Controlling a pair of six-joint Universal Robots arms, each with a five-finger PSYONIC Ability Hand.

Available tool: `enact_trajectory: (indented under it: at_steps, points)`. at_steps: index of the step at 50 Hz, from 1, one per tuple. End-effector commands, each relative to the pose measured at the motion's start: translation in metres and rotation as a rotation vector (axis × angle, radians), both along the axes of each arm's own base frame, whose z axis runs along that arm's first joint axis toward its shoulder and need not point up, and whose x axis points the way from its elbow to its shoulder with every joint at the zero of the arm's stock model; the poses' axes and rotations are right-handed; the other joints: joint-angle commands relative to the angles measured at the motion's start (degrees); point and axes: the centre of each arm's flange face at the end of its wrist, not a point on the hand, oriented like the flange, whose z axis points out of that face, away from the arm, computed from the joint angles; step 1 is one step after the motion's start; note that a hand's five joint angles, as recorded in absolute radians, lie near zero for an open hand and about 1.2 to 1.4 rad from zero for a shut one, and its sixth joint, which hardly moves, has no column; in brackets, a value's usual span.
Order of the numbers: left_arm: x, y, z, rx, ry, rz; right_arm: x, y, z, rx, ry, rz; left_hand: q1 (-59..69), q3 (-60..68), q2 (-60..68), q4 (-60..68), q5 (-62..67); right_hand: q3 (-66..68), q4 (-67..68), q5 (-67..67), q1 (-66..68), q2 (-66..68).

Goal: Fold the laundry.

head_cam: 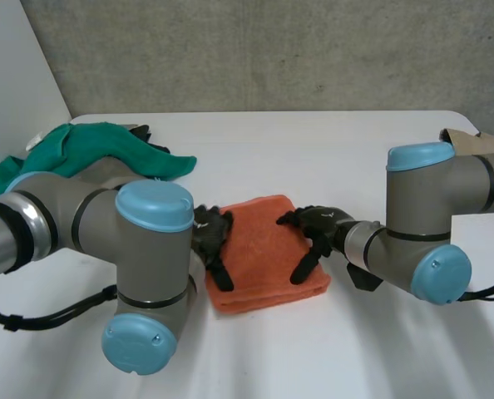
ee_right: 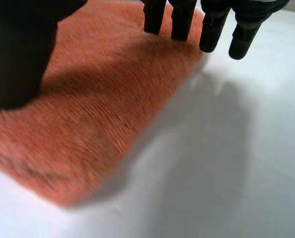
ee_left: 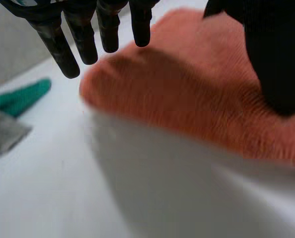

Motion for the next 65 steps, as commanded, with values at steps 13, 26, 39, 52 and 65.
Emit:
enact_trajectory:
  at_steps: [13, 26, 39, 52, 65]
  points:
    - [0.019, -0.018, 0.125, -0.152, 0.315, -0.153, 0.011, 0.065, 0.077, -0.63, 0.045, 0.122, -0.88, -2.36, -1.94, -1.82, -2.85, -1.84, -2.13, -2.27, -2.23, -1.49]
    - [0.013, 0.023, 0.157, 0.058, 0.403, -0.563, 0.003, 0.132, 0.014, -0.619, 0.091, 0.299, -0.88, -2.36, -1.94, -1.82, -2.85, -1.84, -2.13, -2.27, -2.23, -1.49]
    - [0.006, 0.041, 0.143, 0.03, 0.341, -0.624, 0.014, 0.11, -0.022, -0.626, 0.099, 0.281, -0.88, -2.36, -1.94, -1.82, -2.85, 3.2, 2.92, 2.77, 2.82, 3.55]
    - [0.004, 0.033, 0.144, -0.012, 0.381, -0.597, 0.023, 0.091, -0.029, -0.68, 0.081, 0.251, -0.88, -2.36, -1.94, -1.82, -2.85, 11.28, 10.99, 10.85, 10.89, 11.62]
    - [0.006, 0.027, 0.147, -0.001, 0.42, -0.57, 0.038, 0.077, -0.022, -0.723, 0.037, 0.248, -0.88, -2.36, -1.94, -1.82, -2.85, 41.17, 40.89, 40.74, 40.79, 41.52]
